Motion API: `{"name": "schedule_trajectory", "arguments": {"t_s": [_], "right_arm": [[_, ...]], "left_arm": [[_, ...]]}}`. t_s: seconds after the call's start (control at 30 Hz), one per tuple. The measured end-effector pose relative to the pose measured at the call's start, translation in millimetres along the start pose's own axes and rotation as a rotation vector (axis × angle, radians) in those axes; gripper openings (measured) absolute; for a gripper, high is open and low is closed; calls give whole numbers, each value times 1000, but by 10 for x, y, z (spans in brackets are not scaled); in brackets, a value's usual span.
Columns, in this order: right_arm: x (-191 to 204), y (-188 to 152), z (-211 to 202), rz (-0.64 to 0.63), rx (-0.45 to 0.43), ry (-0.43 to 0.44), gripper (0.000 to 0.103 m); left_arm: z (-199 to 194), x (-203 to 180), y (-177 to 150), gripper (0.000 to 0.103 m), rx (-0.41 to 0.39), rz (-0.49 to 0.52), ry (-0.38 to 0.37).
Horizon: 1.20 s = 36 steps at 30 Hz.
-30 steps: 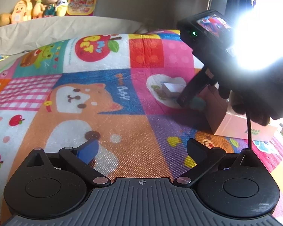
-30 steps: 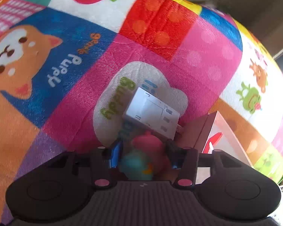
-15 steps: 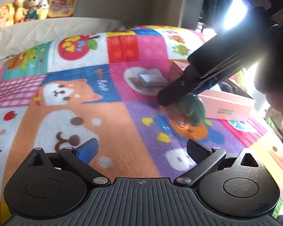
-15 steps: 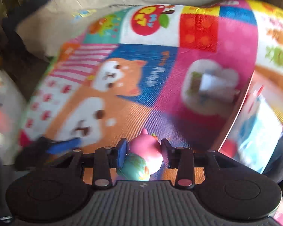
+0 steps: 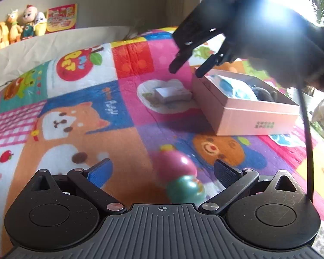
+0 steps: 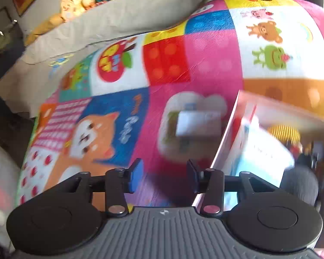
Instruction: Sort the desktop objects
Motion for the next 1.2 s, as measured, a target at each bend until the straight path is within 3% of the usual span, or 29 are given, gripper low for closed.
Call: {"name": "schedule_trajectory", "arguments": {"t_s": [0.07, 0.17, 0.23, 0.27, 0.37, 0.53, 0.57, 0.77, 0.87, 0.9, 0.97, 1.0, 1.07, 1.1, 1.13, 1.17, 1.2], "right_arm": [[-67, 264, 294, -3, 34, -68, 61], [-119, 482, 577, -31, 63, -145, 60], [-207, 671, 991, -74, 142, -242, 45], [-243, 695, 1095, -84, 169, -282, 30], [-286, 648, 1274, -111, 233, -326, 27], [-195, 445, 1212, -54, 285, -208, 27], [-56, 306, 1121, -52, 301, -132, 27], [498, -312, 626, -97, 340, 97, 28], [606, -543, 437, -90, 343, 148, 29], [669, -784, 232, -70, 340, 205, 29], [730, -1023, -3, -78, 310, 202, 29], [736, -1109, -122, -98, 274, 183, 29], [780, -1230, -423, -188, 115, 82, 30], [768, -1286, -550, -215, 37, 22, 42], [768, -1286, -550, -215, 37, 22, 51], [739, -1313, -599, -214, -26, -29, 67], [666, -1377, -594, -153, -70, -60, 70]], "left_arm": [[26, 90, 31, 102, 3, -43, 10], [20, 236, 40, 102, 12, -135, -12], [15, 297, 46, 102, 8, -178, -15], [16, 317, 48, 102, 10, -192, -20], [11, 352, 50, 102, 12, -216, -46], [-19, 348, 48, 102, 3, -219, -64], [-25, 350, 49, 102, 1, -220, -67], [-147, 338, 17, 102, 9, -166, -73], [-267, 382, -19, 102, 8, -146, -53], [-301, 402, -28, 102, 11, -149, -47], [-351, 439, -41, 103, 14, -156, -30], [-369, 448, -44, 103, 13, -158, -22], [-395, 451, -44, 103, 7, -166, -13], [-398, 448, -41, 103, 5, -174, -11], [-387, 443, -32, 103, 4, -186, -6], [-373, 436, -21, 103, 5, -199, 2], [-367, 422, -12, 103, 7, -208, 9]]}}
Point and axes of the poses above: each gripper's, at about its wrist camera, not at the fingertips, and z roughly the way its jaws point, x to its left, y to its top, the point moved 5 cm from there along z, roughly the way its jaws point, and after that the axes turned 13 degrees about -z, right-handed, at the moved point
